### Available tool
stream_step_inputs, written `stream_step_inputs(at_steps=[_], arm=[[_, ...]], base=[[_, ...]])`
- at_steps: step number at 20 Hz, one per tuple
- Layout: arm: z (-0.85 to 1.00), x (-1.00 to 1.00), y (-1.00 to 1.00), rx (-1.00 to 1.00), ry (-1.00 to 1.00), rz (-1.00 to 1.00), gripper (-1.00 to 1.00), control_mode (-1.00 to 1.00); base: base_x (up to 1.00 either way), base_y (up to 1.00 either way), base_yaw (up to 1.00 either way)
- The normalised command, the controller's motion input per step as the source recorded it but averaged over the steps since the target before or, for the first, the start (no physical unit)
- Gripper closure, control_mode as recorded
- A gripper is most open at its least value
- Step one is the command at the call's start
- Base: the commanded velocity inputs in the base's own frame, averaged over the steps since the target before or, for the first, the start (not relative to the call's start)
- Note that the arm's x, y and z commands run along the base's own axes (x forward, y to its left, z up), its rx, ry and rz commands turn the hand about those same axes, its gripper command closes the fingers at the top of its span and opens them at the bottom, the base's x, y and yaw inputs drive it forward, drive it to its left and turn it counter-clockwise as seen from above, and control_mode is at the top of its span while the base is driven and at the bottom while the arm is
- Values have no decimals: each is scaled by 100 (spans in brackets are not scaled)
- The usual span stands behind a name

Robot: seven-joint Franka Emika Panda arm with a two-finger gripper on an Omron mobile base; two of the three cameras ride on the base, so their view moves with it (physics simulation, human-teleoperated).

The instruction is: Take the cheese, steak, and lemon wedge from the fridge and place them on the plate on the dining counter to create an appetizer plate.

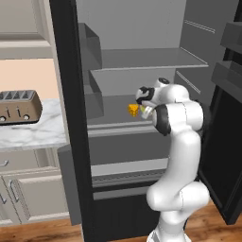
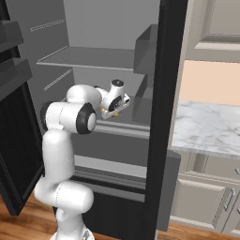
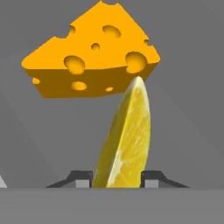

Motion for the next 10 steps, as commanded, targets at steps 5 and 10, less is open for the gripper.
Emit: stream_step_inputs(at_steps=[5,10], arm=[[4,-100,7,-1,-24,-2,100,-100],[67,-100,0,-2,-27,-6,100,-100]], base=[[0,0,0],[0,0,0]])
